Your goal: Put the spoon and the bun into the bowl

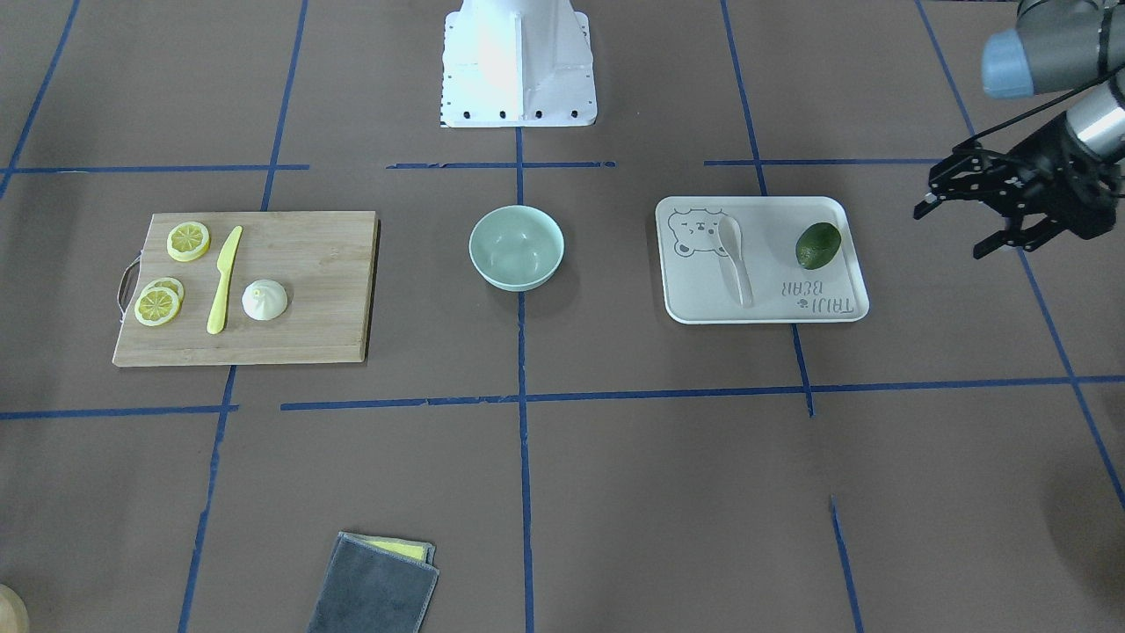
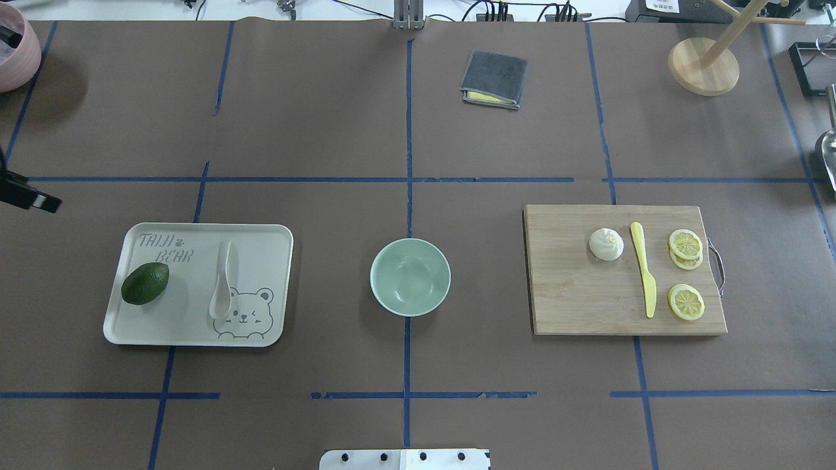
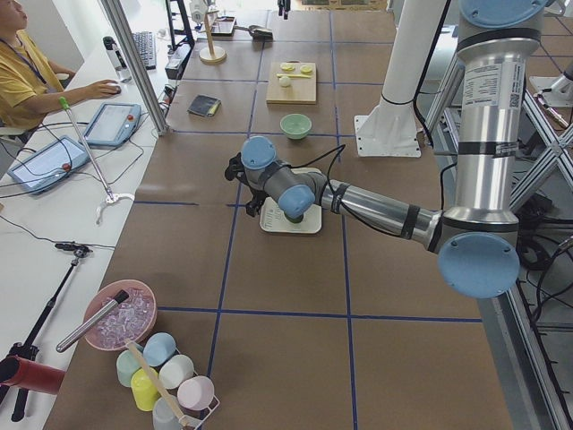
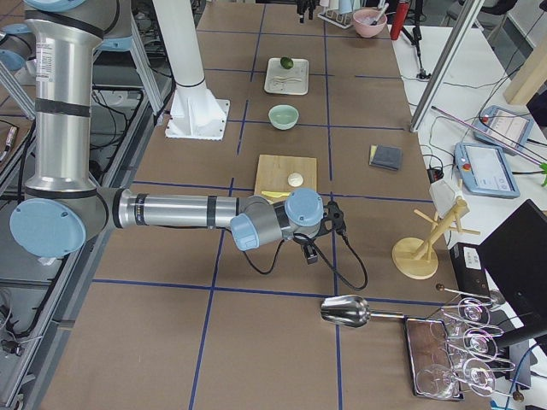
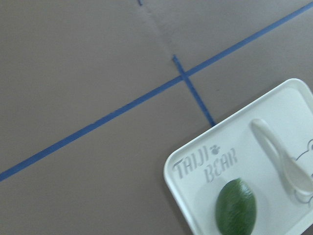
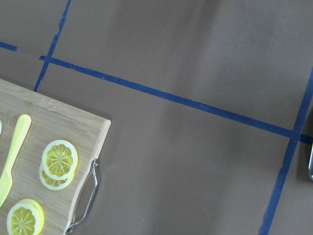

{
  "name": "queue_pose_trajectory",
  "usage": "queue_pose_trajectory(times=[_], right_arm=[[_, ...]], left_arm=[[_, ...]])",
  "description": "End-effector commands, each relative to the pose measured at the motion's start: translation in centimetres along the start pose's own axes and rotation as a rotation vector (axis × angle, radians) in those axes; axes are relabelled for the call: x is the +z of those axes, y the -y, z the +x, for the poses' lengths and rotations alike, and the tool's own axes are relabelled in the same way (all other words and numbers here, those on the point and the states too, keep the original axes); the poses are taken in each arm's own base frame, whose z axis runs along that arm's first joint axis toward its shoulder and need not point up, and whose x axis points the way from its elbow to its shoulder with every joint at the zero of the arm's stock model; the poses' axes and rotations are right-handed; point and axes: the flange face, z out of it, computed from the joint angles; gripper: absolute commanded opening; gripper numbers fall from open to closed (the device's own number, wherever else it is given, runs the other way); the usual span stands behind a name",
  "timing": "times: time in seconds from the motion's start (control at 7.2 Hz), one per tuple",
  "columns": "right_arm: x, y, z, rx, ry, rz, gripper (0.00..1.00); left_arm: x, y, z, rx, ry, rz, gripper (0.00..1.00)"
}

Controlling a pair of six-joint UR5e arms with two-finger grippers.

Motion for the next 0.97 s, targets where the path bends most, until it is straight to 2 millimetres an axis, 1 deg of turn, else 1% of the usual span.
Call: queue_pose_trajectory(times=[0.0, 0.14, 0.28, 0.42, 0.56, 0.69, 0.83], right_arm=[[0.1, -0.2, -0.2, -0.022, 0.009, 0.015, 1.00], [0.1, -0.1, -0.1, -0.020, 0.005, 0.014, 1.00], [0.2, 0.0, 0.0, -0.018, 0.005, 0.013, 1.00], [0.3, 0.0, 0.2, -0.015, 0.005, 0.012, 1.00], [0.3, -0.1, 0.2, -0.014, 0.005, 0.011, 1.00], [0.3, 0.0, 0.2, -0.016, 0.005, 0.012, 1.00], [0.3, 0.1, 0.1, -0.018, 0.005, 0.013, 1.00]], left_arm=[[8.9, 3.3, 10.3, -0.106, 0.075, 0.040, 1.00], [10.1, 4.9, 11.5, -0.166, 0.116, 0.004, 1.00], [10.6, 7.4, 13.5, -0.256, 0.180, -0.040, 1.00], [13.5, 7.0, 15.3, -0.299, 0.259, -0.065, 0.92], [17.0, 6.0, 14.9, -0.336, 0.290, -0.110, 0.88], [18.2, 6.3, 14.4, -0.347, 0.298, -0.128, 0.86], [18.3, 6.1, 14.7, -0.349, 0.298, -0.136, 0.82]])
